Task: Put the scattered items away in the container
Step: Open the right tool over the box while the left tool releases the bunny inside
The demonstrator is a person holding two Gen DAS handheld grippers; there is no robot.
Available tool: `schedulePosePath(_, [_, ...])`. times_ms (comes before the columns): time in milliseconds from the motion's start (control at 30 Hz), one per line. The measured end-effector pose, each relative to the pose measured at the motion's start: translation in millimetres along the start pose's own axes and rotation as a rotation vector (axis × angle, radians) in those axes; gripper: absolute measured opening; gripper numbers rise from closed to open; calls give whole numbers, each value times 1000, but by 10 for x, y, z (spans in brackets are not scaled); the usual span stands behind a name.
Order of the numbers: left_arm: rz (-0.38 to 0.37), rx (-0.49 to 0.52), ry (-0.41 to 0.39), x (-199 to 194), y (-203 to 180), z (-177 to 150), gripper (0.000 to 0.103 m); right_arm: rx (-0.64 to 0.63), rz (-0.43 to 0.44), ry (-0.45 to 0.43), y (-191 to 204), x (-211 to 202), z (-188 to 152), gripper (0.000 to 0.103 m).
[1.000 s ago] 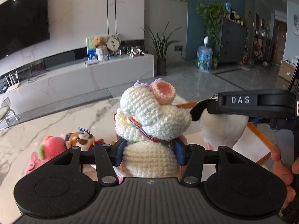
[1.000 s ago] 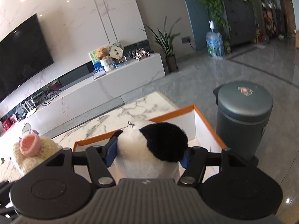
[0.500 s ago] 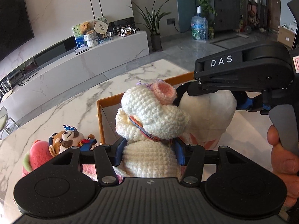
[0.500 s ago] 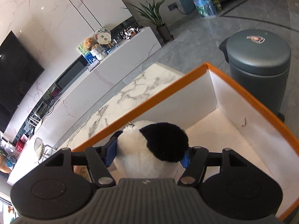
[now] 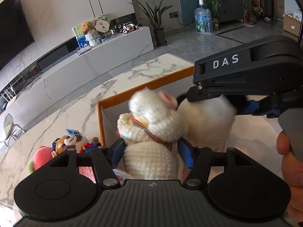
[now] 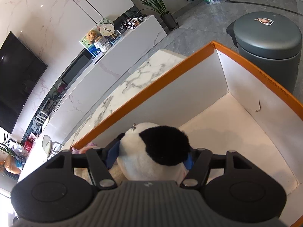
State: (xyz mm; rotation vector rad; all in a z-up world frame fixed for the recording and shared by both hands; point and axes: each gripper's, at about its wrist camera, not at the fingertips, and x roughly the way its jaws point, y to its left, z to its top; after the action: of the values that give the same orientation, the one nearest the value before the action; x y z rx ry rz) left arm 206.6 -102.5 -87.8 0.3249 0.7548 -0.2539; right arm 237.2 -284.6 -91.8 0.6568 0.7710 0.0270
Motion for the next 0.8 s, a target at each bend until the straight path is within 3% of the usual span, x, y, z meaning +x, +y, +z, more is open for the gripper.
schedulePosePath(800, [32, -47, -64, -151, 44, 26, 79, -23, 31, 9, -7, -19, 1, 72])
